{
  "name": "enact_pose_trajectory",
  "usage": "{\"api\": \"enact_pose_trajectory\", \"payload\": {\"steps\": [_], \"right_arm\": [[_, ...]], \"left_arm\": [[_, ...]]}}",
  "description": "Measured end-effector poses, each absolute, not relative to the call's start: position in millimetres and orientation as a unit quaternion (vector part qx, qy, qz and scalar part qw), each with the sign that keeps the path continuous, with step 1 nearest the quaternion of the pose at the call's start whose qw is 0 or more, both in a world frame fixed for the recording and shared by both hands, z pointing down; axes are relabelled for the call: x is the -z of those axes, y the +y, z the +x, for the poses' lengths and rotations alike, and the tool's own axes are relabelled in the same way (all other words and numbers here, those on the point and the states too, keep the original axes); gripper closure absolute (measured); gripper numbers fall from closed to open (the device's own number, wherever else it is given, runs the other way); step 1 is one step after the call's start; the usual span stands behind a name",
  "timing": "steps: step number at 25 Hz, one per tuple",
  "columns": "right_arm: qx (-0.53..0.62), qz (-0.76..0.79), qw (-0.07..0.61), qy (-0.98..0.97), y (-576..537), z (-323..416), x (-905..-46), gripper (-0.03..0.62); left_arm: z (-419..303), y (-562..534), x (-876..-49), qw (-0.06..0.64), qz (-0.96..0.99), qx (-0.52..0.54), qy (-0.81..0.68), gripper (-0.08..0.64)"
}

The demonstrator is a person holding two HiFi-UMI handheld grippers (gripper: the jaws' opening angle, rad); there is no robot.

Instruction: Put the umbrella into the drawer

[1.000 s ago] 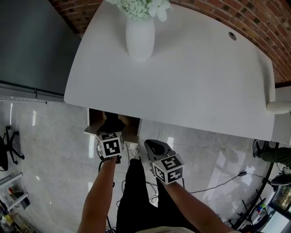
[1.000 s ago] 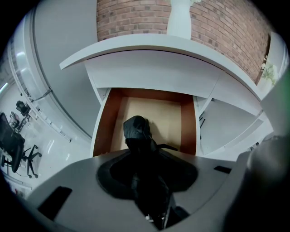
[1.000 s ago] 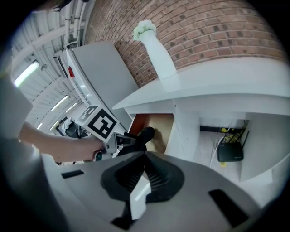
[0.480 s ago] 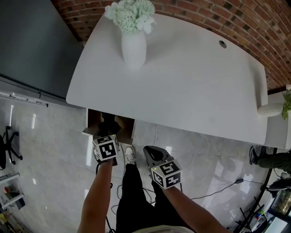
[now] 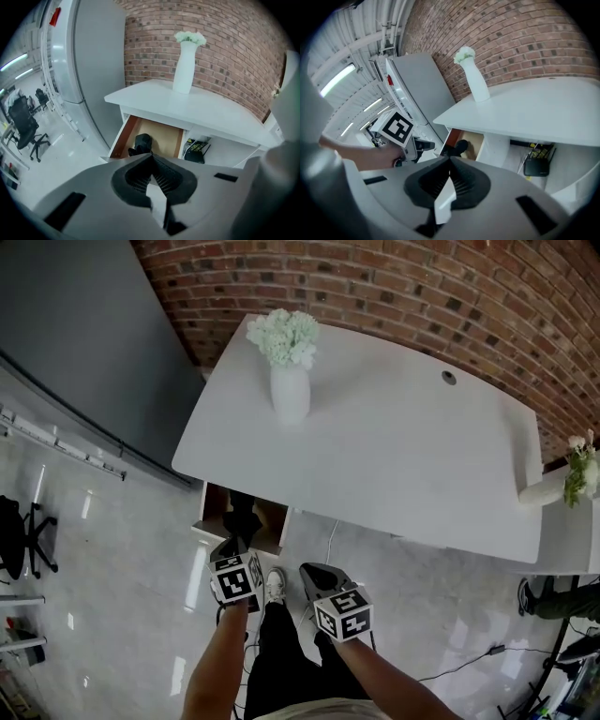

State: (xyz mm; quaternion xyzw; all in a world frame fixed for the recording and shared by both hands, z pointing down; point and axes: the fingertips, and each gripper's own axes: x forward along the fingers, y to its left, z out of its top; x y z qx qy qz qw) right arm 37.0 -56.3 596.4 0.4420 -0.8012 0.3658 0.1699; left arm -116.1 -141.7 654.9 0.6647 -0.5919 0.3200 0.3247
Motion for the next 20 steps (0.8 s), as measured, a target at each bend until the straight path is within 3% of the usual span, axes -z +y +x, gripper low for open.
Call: {"api": "enact_pose_trajectory", "payload": {"steps": [8, 20], "right_arm": [[-0.347, 0.414, 0.141, -0.83, -40.2, 29.9, -545.8, 0.575], [-0.333, 0.359, 0.102, -0.866, -2.6, 26.5, -494.1, 0.575]], "left_arm": [[-82.1, -95.1, -576.6, 0.376, 0.676, -0.215, -0.596, 0.552], [-62.1, -19.8, -520.6, 0.401, 0.677, -0.185, -0.588, 0.552]]}}
